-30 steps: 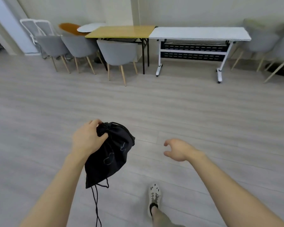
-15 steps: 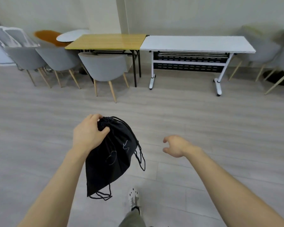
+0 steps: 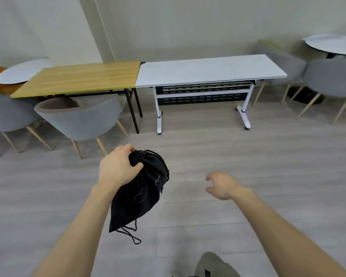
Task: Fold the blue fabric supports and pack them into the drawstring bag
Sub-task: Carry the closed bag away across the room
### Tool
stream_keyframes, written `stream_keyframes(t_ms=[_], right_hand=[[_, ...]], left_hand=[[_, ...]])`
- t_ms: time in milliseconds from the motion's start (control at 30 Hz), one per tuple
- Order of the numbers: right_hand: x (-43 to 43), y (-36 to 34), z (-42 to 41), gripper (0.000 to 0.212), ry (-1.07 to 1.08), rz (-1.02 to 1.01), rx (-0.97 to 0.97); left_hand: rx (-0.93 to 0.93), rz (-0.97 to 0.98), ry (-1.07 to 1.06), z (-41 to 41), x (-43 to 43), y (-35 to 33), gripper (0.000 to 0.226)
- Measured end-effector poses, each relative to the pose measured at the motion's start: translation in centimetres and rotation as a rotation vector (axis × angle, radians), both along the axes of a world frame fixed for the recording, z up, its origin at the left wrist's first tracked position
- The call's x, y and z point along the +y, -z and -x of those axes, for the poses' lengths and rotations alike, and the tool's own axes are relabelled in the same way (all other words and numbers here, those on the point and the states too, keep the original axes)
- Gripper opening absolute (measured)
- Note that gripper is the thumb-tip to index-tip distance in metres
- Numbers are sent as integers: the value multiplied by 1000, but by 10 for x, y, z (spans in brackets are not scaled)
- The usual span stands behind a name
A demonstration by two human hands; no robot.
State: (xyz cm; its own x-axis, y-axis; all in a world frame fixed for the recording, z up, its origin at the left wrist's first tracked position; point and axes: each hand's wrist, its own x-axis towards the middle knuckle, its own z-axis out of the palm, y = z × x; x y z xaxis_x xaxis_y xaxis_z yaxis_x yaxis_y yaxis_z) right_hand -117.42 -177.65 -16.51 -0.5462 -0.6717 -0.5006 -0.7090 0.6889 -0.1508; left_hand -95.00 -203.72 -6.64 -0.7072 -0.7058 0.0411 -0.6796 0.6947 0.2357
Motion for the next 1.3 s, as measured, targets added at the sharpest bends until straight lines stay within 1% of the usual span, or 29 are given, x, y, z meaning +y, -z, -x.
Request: stream_keyframes(t_ms=[167, 300, 433, 600, 733, 867, 967, 1100, 1200, 1300], right_hand=[[-86, 13, 106, 57, 24, 16, -15], [-165, 21, 212, 57, -7, 15, -12], [-244, 6, 306, 56, -61, -4, -14], [-339, -15, 411, 52, -103, 36, 22], [-412, -15, 478, 50, -131, 57, 37], [-487, -5, 545, 47, -142, 79, 42], [-542, 6, 594, 47, -118, 100, 50], [-601, 6, 644, 42, -106, 81, 31], [-639, 6, 678, 46, -82, 89, -2], [-673, 12, 714, 48, -79, 79, -36]], left_hand=[[1, -1, 6, 121, -102, 3, 44], [45, -10, -17, 220, -176, 2, 42], [92, -19, -62, 308, -242, -24, 43], [227, -36, -115, 401, -324, -60, 42], [297, -60, -141, 472, -390, -68, 30], [397, -79, -162, 539, -468, -63, 27], [482, -107, -179, 597, -535, -63, 30], [513, -63, -172, 672, -610, -78, 38], [537, -19, -157, 715, -651, -85, 37], [538, 16, -161, 752, -688, -75, 38]])
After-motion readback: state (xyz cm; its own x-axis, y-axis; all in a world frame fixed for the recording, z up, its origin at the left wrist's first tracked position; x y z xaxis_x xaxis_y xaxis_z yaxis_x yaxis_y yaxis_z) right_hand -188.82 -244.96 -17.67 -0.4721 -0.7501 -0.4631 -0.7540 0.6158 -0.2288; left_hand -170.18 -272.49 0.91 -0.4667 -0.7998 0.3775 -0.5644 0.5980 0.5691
